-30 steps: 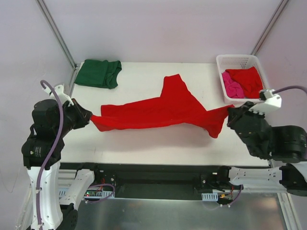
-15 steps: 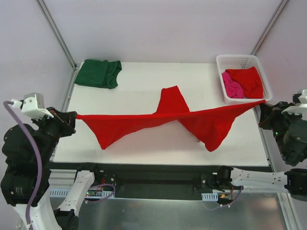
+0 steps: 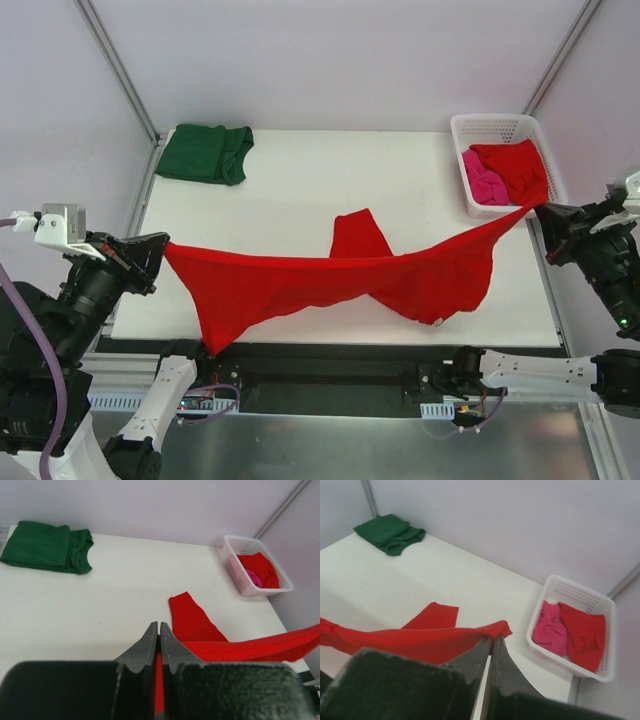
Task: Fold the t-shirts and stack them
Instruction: Flatten the tshirt out
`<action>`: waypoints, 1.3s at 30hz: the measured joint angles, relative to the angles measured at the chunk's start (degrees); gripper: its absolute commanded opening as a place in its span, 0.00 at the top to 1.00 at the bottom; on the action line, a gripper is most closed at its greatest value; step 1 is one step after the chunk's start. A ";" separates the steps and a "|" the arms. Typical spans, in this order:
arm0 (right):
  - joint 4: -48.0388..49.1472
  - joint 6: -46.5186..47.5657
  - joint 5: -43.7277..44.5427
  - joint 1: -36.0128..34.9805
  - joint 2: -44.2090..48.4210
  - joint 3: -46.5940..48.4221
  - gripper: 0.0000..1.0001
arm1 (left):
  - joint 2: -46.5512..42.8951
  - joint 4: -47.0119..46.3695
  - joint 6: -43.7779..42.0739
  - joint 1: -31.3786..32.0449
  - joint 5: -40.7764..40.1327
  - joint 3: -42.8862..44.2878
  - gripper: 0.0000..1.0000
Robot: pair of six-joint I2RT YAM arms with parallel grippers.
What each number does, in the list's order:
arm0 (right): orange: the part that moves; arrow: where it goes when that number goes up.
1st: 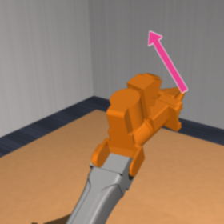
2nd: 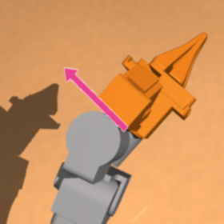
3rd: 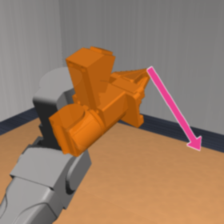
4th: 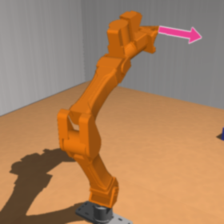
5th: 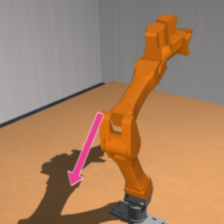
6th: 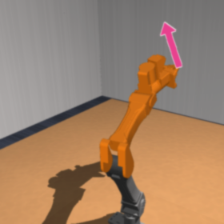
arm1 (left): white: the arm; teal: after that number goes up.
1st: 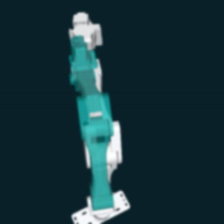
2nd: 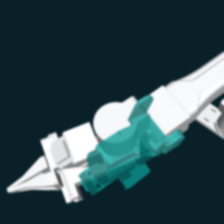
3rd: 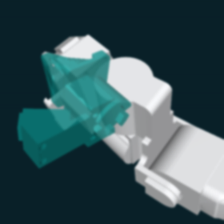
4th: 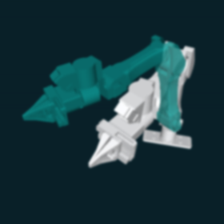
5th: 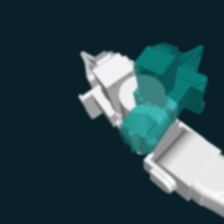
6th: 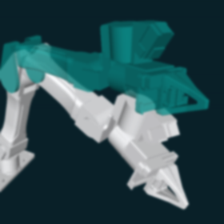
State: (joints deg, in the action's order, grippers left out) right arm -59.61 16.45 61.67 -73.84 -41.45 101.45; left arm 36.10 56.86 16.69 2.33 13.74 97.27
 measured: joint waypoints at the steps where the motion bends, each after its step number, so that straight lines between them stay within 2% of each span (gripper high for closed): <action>1: 0.15 0.63 -1.66 0.00 -0.52 1.20 0.99 | 0.00 -0.48 -0.02 0.00 1.01 0.22 1.00; 15: -0.66 4.66 -19.89 0.04 -0.90 10.01 0.99 | 1.01 -2.86 0.00 1.84 9.81 4.96 1.00; 34: -2.16 6.97 -36.52 5.07 0.63 20.06 0.99 | 0.11 -3.82 0.22 3.37 11.65 21.86 1.00; 37: -2.08 7.93 -37.90 5.33 1.03 19.93 0.99 | 0.02 -4.66 -0.35 3.65 11.19 21.62 1.00; 39: -0.50 9.70 -36.70 4.92 1.44 17.97 0.99 | -0.13 -6.54 -1.38 3.69 10.23 18.29 1.00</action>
State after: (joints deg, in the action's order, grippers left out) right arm -60.12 26.15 24.97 -68.93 -40.01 119.42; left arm 35.97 50.33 15.31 6.02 23.97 115.57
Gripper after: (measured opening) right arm 0.021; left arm 0.008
